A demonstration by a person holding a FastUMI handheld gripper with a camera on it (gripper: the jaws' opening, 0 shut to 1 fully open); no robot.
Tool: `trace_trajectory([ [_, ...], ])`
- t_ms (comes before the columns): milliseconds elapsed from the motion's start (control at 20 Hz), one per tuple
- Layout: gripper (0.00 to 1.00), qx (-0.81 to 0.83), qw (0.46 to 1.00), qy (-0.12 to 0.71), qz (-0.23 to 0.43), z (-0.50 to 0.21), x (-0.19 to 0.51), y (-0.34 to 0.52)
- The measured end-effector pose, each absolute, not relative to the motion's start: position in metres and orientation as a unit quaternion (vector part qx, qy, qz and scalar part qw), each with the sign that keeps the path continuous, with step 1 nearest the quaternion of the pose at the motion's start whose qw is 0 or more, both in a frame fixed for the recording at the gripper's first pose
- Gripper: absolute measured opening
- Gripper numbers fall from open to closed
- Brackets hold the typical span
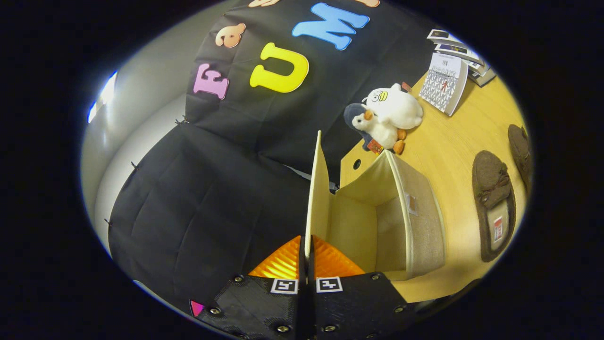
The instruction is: Open the storage box then place both shoes into the box .Put the left shoe in first, then the right shoe, with the right side of both shoes facing outward in a uniform manner.
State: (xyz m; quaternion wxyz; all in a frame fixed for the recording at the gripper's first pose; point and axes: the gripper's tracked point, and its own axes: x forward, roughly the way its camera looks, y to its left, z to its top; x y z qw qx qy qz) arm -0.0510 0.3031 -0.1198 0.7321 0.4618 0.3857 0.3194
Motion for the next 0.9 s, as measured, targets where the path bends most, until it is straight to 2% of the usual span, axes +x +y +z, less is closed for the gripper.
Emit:
trace_trajectory([
  [500, 0.0, 0.383, 0.777, 0.356, 0.35, -0.083, -0.058, 0.364],
  [900, 0.0, 0.34, 0.79, 0.347, 0.374, -0.069, -0.074, 0.416],
])
